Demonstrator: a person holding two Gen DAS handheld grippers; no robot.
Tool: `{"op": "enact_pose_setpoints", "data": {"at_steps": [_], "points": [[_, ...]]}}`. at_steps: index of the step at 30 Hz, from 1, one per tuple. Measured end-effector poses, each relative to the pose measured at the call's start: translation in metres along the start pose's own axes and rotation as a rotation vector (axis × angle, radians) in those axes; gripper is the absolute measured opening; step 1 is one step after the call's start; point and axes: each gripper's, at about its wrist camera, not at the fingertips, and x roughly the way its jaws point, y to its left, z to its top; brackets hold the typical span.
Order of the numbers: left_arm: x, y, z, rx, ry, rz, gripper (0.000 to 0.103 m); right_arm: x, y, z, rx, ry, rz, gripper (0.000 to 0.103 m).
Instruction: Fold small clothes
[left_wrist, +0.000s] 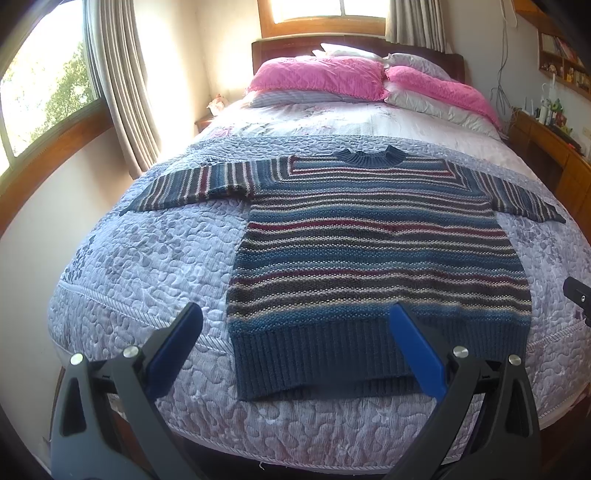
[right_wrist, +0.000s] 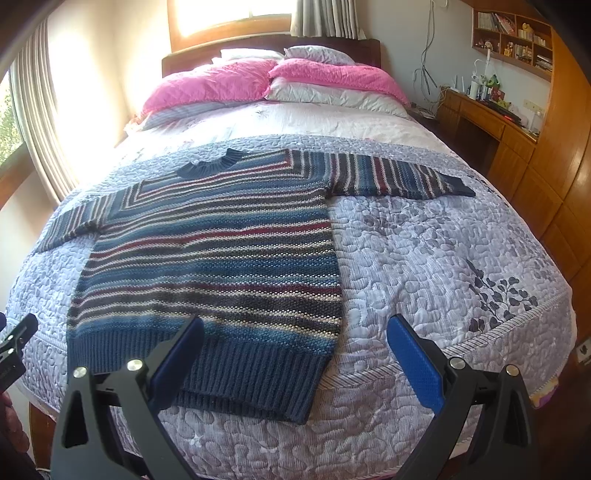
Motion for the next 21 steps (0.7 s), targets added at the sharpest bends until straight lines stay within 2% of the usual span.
{"op": "enact_pose_setpoints", "data": {"at_steps": [21], "points": [[0.0066,0.0032,-0.0005,-0.006,0.008,0.011,0.100,0.0014,0.0013,0.0043,-0.004,-0.010,-0.008,0.099]]}}
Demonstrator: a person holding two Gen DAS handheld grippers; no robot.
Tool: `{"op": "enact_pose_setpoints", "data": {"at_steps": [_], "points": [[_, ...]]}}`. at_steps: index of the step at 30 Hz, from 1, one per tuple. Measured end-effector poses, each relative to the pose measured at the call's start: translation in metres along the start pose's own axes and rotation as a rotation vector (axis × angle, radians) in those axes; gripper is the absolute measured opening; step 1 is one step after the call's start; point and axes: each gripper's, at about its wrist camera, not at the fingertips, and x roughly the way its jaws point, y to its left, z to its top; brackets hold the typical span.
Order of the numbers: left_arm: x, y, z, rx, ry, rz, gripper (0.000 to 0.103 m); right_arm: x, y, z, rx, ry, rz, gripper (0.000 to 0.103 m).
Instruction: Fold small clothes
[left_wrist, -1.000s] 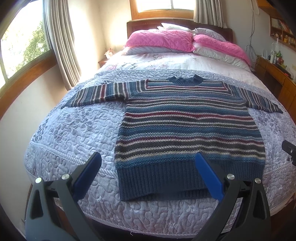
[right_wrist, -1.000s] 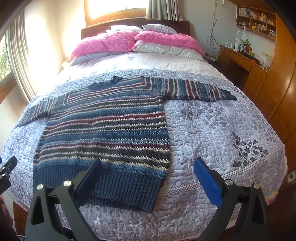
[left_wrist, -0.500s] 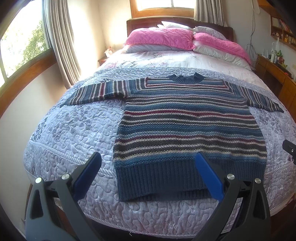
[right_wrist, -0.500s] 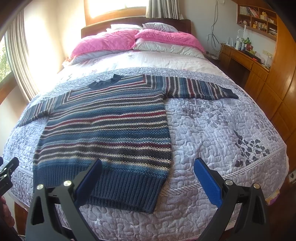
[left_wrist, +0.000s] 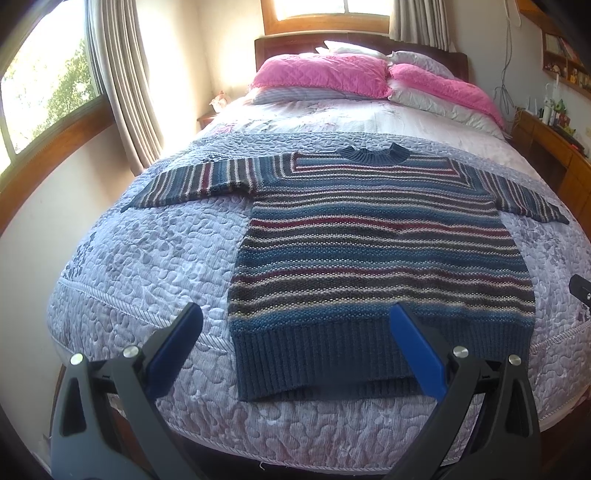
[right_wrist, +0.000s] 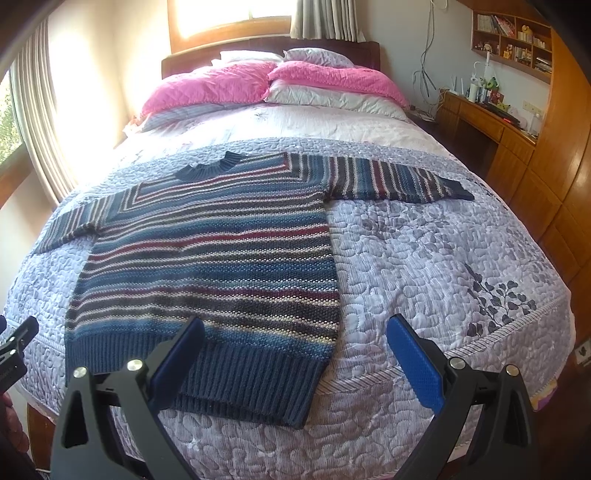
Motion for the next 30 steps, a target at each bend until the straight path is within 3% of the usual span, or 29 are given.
{"op": "enact_pose_setpoints", "data": {"at_steps": [19,23,26,30], "points": [[0.012,-0.002,0.001,0.005,0.024,0.004,0.100,0.012,0.000,0.005,-0.002,0.008,0.013,0.099],[0.029,-0.008,0.008,0.009,0.059,0.001,0.100,0.026,-0.005,0.011,-0.060,-0.027,0.023,0.099],[0.047,-0.021,0.027,-0.002,0.079,-0.013,0.100,0.051,-0.029,0.032,-0.099,0.001,0.027,0.099],[0.068,-0.053,0.063,-0.001,0.057,-0.027,0.100,0.087,-0.101,0.084,0.023,0.054,0.090,0.099]]}}
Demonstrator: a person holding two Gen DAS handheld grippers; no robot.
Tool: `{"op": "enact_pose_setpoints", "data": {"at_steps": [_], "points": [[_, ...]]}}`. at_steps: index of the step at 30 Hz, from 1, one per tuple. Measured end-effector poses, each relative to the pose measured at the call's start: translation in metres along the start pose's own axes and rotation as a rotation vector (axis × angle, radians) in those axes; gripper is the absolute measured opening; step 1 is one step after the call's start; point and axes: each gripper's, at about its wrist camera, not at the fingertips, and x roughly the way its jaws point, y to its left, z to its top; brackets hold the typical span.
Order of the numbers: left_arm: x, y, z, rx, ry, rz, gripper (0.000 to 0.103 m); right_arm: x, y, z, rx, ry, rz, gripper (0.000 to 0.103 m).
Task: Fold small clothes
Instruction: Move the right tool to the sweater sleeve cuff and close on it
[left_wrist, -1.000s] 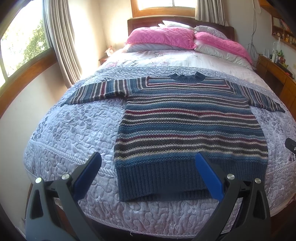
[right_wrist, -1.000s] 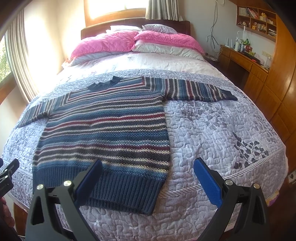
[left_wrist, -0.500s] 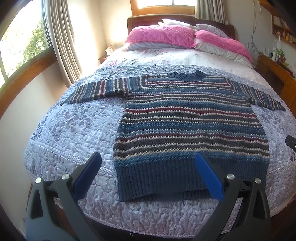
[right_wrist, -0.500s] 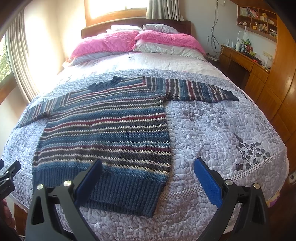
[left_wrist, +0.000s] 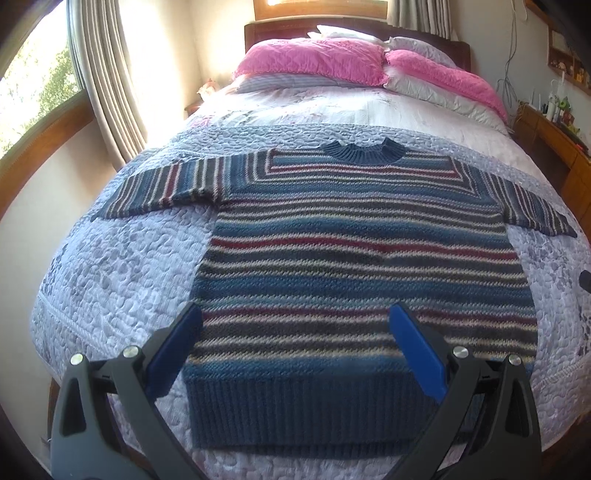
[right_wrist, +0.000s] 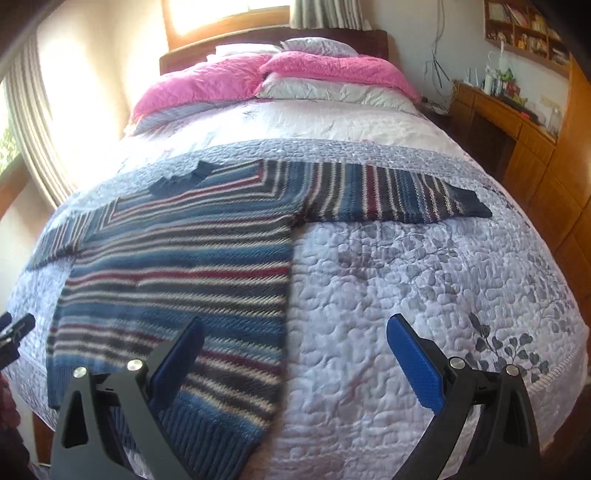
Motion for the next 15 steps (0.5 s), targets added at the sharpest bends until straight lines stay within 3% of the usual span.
{"op": "enact_pose_setpoints", "data": {"at_steps": [3,7,12,15], "points": [[0.017,-0.035,0.033,0.012,-0.004,-0.017,0.100,0.032,-0.063,0.047,0.093,0.071,0.013,0.099],[0.046,-0.080,0.075,0.026,0.016,-0.035,0.100,0.084,-0.142,0.095,0.139,0.149,-0.080,0.099],[0.080,-0.113,0.116,0.004,0.018,-0.018,0.100,0.147,-0.226,0.128,0.196,0.271,-0.095,0.099],[0.094,-0.117,0.127,-0.007,0.014,-0.012,0.100,0.167,-0.260,0.146,0.173,0.282,-0.132,0.099]]}}
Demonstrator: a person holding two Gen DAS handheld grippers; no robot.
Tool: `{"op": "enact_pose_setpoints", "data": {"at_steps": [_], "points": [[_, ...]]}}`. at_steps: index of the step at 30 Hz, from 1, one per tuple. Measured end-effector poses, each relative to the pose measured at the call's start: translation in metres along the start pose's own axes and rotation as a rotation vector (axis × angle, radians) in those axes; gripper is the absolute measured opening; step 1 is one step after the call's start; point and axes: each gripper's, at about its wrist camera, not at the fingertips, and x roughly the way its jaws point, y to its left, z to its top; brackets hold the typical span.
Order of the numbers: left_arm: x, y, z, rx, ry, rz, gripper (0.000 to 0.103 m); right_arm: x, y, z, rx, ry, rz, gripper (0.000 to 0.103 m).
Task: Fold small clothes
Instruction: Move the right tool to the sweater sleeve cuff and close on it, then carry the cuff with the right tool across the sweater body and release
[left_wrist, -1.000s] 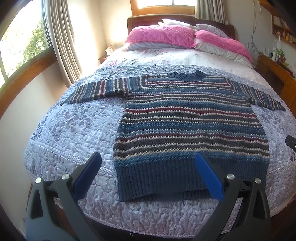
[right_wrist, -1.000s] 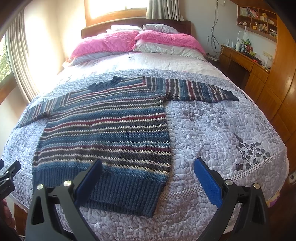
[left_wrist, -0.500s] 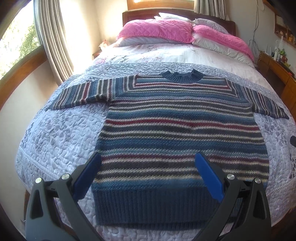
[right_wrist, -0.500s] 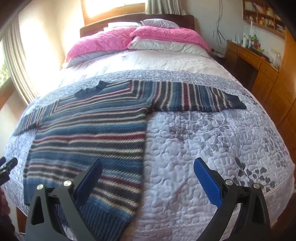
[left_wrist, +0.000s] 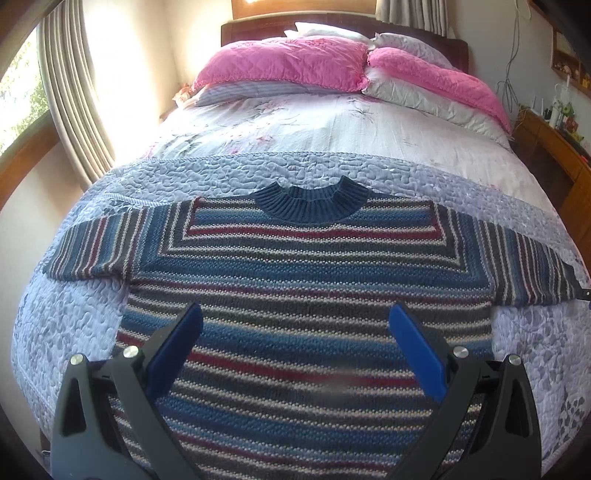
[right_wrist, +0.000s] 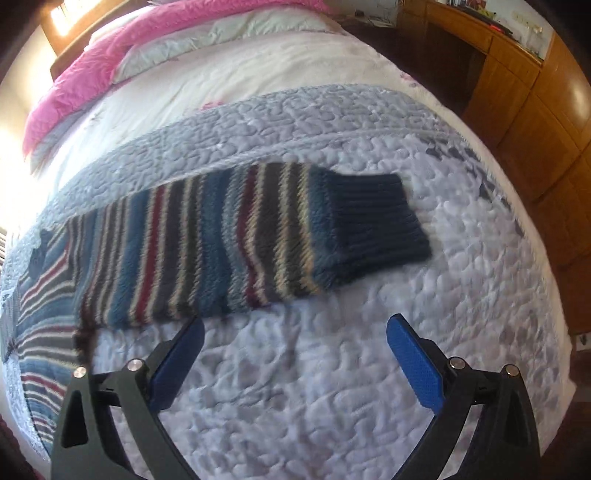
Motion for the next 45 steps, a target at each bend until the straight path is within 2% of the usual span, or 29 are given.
{"op": "enact_pose_setpoints", "data": {"at_steps": [2,7,9,11,13,15,17,18,20,21,25,29,32,40,45], "points": [[0.011,-0.001,0.002,-0.004,0.003,0.018,0.100,0.012,-0.019,0.016,0.005,0.012,-0.004,0.099],[0.050,-0.001,0.001,-0.012,0.077,0.048,0.100,0.045,-0.063,0.038,0.091,0.070,0.016,0.099],[0.062,-0.005,-0.002,-0.004,0.096,0.054,0.100,0.056,-0.075,0.041,0.103,0.082,0.028,0.096],[0.072,-0.009,-0.006,0.011,0.109,0.059,0.100,0.066,-0.086,0.042,0.128,0.100,0.063,0.088],[0.080,-0.013,-0.009,0.028,0.120,0.058,0.100,0.069,-0.093,0.043,0.156,0.089,0.104,0.086],[0.085,-0.017,-0.011,0.041,0.130,0.061,0.100,0.070,-0.093,0.042,0.145,0.079,0.111,0.078],[0.089,-0.018,-0.011,0.050,0.136,0.057,0.100,0.069,-0.089,0.042,0.116,0.075,0.084,0.048],[0.090,-0.017,-0.011,0.053,0.136,0.055,0.100,0.067,-0.087,0.041,0.114,0.075,0.095,0.039],[0.091,-0.015,-0.010,0.055,0.134,0.054,0.100,0.061,-0.084,0.043,0.112,0.065,0.063,0.018],[0.090,-0.013,-0.010,0.054,0.132,0.054,0.100,0.057,-0.083,0.043,0.116,0.053,0.057,0.011],[0.087,0.005,-0.009,0.046,0.120,0.062,0.100,0.038,-0.077,0.043,0.131,-0.007,0.086,0.007],[0.082,0.029,-0.008,0.027,0.108,0.084,0.100,0.008,-0.051,0.041,0.099,-0.070,0.132,0.007],[0.079,0.044,-0.007,0.021,0.097,0.103,0.100,-0.010,-0.017,0.042,0.042,-0.100,0.156,0.007],[0.090,0.071,-0.002,0.007,0.124,0.110,0.100,-0.027,0.118,0.031,-0.189,-0.099,0.248,0.007],[0.092,0.078,0.002,-0.002,0.130,0.098,0.100,-0.025,0.209,0.014,-0.312,-0.071,0.358,0.007]]}}
